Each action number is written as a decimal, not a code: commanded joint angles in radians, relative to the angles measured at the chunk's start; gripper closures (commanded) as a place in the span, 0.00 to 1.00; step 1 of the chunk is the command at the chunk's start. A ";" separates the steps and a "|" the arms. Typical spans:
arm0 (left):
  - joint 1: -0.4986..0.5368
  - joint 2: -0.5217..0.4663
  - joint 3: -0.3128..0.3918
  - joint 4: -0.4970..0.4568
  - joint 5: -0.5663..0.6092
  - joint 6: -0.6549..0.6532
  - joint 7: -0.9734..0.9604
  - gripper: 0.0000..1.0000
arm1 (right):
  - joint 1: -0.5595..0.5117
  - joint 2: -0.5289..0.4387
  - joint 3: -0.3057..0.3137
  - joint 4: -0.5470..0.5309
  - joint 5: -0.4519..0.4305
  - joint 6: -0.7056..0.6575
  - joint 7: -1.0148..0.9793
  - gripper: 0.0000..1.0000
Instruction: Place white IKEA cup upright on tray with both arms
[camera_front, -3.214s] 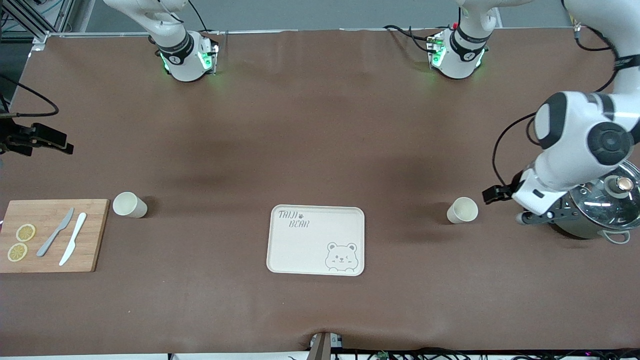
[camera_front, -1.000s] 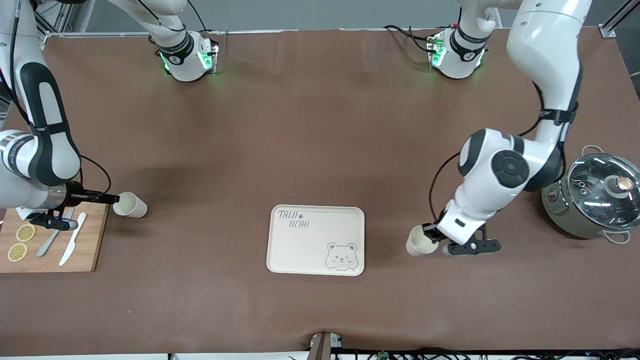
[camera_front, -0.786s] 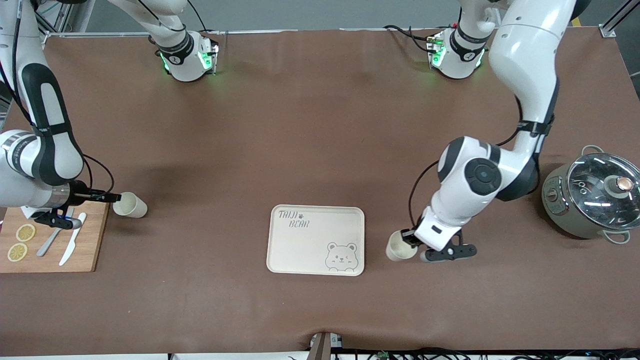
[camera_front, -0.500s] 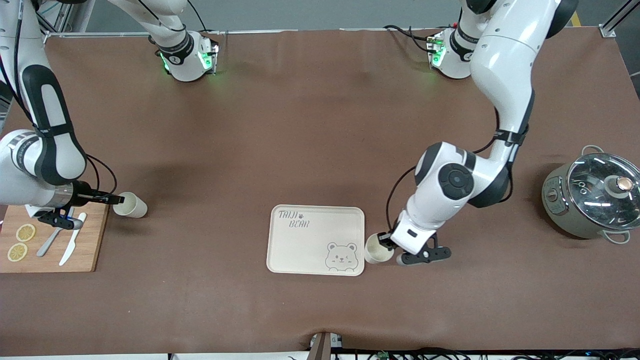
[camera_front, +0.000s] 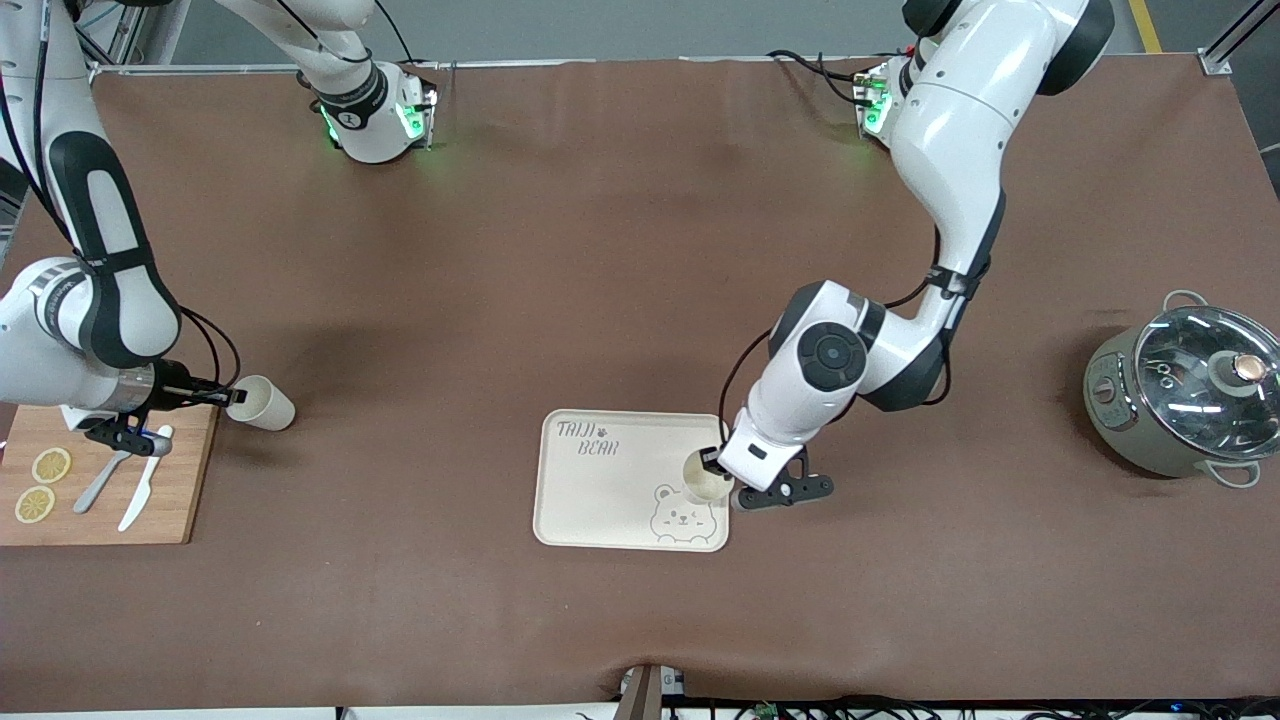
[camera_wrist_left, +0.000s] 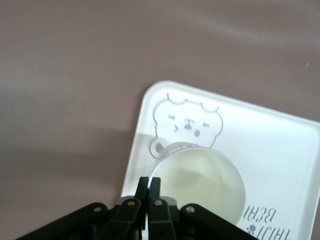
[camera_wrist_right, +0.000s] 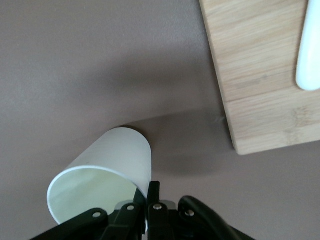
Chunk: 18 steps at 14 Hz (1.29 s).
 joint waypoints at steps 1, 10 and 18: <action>-0.035 0.041 0.019 0.032 -0.015 -0.016 -0.026 1.00 | -0.010 -0.031 0.016 0.023 0.012 -0.098 0.018 1.00; -0.025 -0.009 0.049 0.032 -0.012 -0.028 -0.026 0.00 | 0.100 -0.027 0.021 0.312 0.017 -0.396 0.198 1.00; 0.086 -0.203 0.162 0.018 0.154 -0.224 0.024 0.00 | 0.295 0.059 0.019 0.395 0.155 -0.320 0.559 1.00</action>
